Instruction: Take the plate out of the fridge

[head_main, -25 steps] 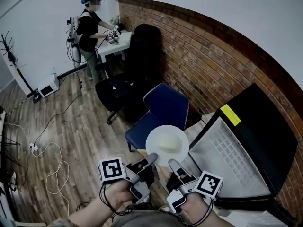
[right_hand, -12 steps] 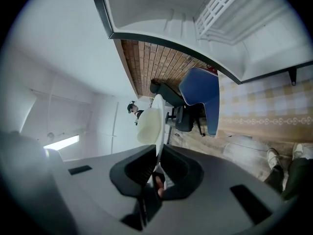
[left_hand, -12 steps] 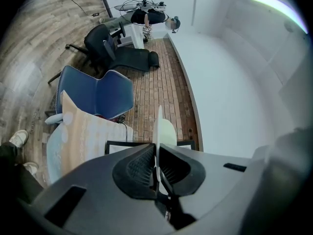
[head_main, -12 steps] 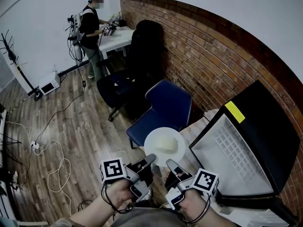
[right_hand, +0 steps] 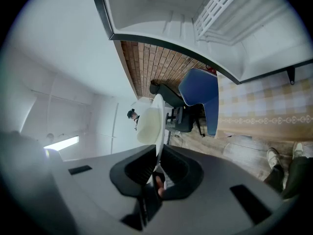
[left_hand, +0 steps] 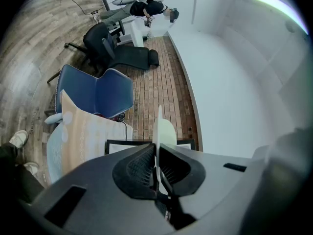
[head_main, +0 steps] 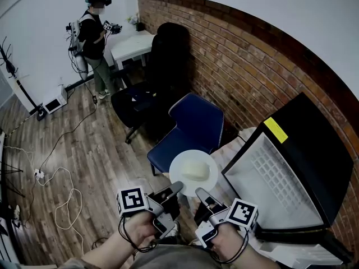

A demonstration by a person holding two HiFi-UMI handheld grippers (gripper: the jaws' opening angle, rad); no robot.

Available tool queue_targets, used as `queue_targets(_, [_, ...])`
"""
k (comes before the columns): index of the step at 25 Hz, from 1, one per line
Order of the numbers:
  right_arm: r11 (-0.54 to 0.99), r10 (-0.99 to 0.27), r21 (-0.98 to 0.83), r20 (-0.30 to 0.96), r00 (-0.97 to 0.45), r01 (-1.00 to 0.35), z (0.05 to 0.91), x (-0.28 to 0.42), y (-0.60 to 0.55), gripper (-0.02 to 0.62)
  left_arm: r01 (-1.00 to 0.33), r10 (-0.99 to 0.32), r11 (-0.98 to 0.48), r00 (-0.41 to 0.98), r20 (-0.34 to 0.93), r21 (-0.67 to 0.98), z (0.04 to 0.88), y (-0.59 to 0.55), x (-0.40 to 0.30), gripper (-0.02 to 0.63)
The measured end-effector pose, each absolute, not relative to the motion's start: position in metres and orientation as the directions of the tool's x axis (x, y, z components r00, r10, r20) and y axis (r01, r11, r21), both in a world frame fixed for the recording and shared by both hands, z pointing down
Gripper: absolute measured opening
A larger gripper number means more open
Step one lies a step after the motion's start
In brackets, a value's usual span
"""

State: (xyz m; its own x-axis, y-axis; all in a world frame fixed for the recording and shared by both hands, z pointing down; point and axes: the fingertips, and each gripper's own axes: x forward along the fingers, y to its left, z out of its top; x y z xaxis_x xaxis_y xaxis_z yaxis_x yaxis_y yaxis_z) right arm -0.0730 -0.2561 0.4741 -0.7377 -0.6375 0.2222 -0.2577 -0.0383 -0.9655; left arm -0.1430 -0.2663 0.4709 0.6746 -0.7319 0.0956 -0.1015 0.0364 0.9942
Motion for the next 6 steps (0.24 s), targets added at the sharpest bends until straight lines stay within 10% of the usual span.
queue_targets(6, [-0.042, -0.639, -0.966, 0.222, -0.736, -0.255, 0.475, -0.0715, -0.2546, 0.044, -0.11, -0.728, 0.035, 0.678, 0.101, 0.993, 0.4719, -0.2653, -0.1426, 0.032])
